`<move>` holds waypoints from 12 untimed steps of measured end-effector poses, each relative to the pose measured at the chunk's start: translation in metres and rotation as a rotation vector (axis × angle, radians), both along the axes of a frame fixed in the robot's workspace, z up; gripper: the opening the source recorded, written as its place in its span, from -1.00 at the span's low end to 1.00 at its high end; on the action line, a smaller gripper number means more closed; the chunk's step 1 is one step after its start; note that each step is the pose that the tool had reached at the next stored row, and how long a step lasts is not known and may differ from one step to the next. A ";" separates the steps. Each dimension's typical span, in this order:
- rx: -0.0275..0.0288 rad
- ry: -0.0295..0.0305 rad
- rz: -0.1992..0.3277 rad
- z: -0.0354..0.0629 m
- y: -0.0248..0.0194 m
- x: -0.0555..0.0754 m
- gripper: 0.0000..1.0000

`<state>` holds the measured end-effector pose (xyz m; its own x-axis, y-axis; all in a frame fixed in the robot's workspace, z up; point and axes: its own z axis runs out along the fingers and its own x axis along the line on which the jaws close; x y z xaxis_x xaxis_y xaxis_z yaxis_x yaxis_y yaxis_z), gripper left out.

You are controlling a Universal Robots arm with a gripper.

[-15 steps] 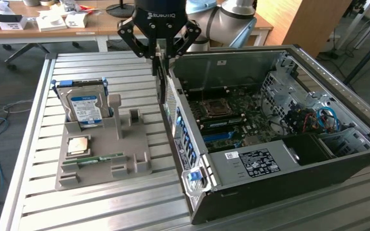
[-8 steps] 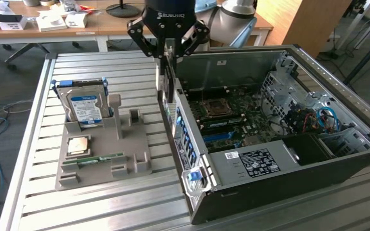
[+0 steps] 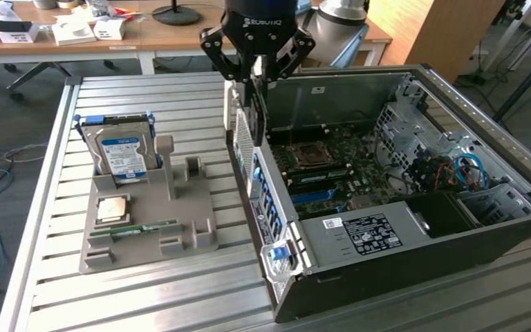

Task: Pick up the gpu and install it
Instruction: 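Pick up the gpu and move the gpu toward the slot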

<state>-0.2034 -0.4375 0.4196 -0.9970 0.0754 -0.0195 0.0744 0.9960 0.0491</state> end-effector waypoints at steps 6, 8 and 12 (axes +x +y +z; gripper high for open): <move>0.0022 0.0000 0.000 0.0000 0.0000 0.014 -0.47; 0.0030 0.0000 0.000 0.0000 0.0000 0.020 -0.47; 0.0039 0.0001 0.000 0.0000 0.0000 0.030 -0.47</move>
<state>-0.1736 -0.4376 0.4196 -0.9970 0.0755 -0.0192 0.0744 0.9958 0.0529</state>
